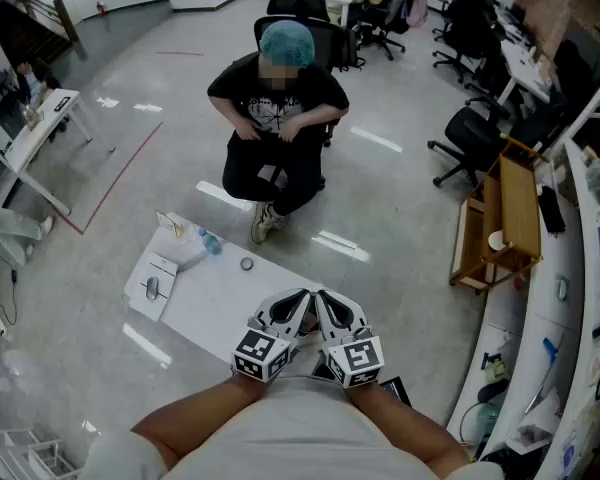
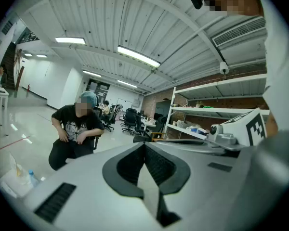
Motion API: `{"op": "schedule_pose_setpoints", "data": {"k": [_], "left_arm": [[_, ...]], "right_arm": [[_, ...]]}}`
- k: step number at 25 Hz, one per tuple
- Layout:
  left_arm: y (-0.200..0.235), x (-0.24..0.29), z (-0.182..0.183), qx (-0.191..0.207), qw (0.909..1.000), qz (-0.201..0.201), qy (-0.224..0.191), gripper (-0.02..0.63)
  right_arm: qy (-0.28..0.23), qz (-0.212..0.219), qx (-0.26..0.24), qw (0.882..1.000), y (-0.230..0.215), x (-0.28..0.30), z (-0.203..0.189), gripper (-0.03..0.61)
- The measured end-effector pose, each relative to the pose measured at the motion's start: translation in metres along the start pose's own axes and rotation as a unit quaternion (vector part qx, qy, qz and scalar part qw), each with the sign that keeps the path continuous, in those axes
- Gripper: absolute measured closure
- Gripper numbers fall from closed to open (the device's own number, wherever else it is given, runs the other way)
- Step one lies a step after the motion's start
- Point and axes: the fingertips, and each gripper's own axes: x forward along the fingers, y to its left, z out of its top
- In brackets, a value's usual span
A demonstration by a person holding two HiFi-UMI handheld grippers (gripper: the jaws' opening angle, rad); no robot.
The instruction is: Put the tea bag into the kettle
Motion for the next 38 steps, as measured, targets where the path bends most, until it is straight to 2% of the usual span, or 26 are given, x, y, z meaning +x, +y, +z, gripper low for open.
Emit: {"op": "schedule_pose_setpoints", "data": {"k": [3,7,12,19,22,31,38], "left_arm": [[-0.001,-0.002,0.01,0.013,0.9997,0.015,-0.014,0.604],[0.014,-0.007,0.02,0.008,0.9985,0.046,-0.03,0.603],[0.019,-0.018,0.005,0.004,0.996,0.085,-0.029,0.604],[0.022,-0.069,-0.02,-0.023,0.9858,0.164,-0.027,0.603],[0.026,-0.093,-0.023,-0.03,0.9814,0.186,-0.035,0.604],[0.044,-0.185,-0.025,-0.019,0.9759,0.21,-0.055,0.603],[0.042,-0.272,-0.04,-0.008,0.9795,0.196,-0.047,0.604]], "right_arm": [[-0.012,0.008,-0.013,1.0,-0.003,-0.003,0.013,0.569],[-0.017,0.028,-0.022,0.999,0.0,0.004,0.021,0.569],[-0.011,0.074,-0.016,0.997,0.013,0.011,0.008,0.569],[0.018,0.164,-0.01,0.986,0.061,0.002,-0.018,0.569],[0.023,0.189,-0.013,0.982,0.086,-0.001,-0.022,0.569],[0.02,0.211,-0.017,0.977,0.171,-0.002,-0.025,0.569],[0.001,0.196,-0.018,0.98,0.257,-0.023,-0.031,0.569]]}}
